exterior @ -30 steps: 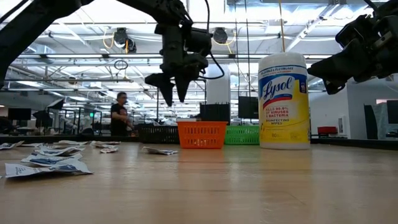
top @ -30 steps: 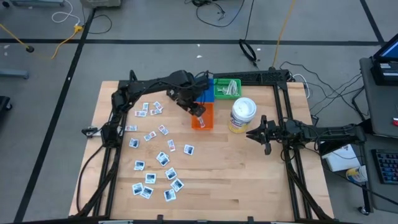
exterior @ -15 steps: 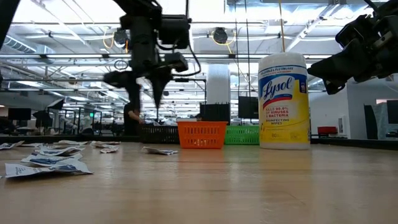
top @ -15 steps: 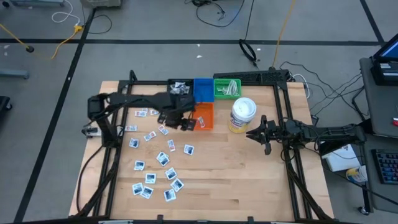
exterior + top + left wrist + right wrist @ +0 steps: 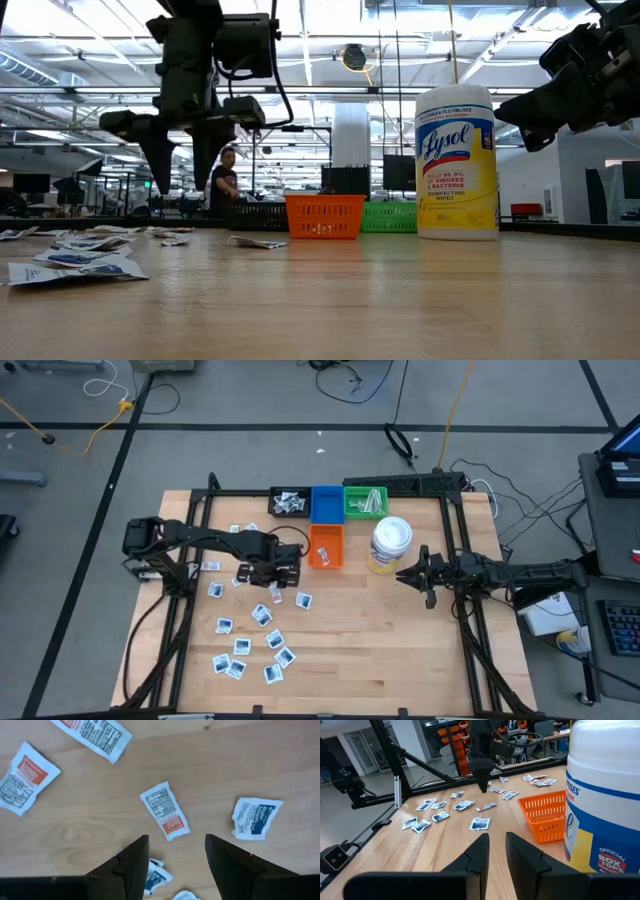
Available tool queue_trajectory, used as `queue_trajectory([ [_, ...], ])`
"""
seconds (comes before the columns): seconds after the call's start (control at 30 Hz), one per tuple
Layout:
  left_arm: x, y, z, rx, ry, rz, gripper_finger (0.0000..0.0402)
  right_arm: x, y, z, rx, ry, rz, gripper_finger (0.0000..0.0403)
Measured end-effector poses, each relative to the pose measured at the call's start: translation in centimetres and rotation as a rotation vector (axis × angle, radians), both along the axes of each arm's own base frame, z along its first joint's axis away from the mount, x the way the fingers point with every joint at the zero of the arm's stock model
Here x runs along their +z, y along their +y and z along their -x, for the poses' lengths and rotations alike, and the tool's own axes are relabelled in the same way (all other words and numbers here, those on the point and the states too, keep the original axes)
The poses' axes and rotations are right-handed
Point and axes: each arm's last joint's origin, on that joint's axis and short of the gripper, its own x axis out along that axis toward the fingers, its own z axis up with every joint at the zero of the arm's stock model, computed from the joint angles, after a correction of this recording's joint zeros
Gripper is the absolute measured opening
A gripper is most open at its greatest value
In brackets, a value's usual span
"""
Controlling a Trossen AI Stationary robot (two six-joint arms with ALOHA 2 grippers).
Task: Pick & Place First Aid Supplies
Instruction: Put the orange ointment pack into the orange bin
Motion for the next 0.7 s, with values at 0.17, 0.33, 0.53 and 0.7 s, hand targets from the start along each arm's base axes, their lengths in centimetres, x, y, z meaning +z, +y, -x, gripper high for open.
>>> queue_trajectory([
  [0.17, -1.6, -0.7, 0.2, 0.029, 0.018, -0.034, 0.0198, 0.0, 0.0, 0.0, 0.0, 0.001, 0.0, 0.0059],
  [0.33, -3.2, -0.9, -0.1, 0.041, 0.038, -0.096, 0.0198, 0.0, 0.0, 0.0, 0.0, 0.0, 0.0, 0.0059],
  [0.53, -5.4, -1.3, -0.8, 0.02, 0.083, -0.122, 0.0198, 0.0, 0.0, 0.0, 0.0, 0.0, 0.0, 0.0059],
  [0.7, -5.9, -1.4, -1.1, 0.011, 0.086, -0.123, 0.0195, 0.1, 0.0, 0.0, 0.0, -0.008, 0.0, 0.0059],
])
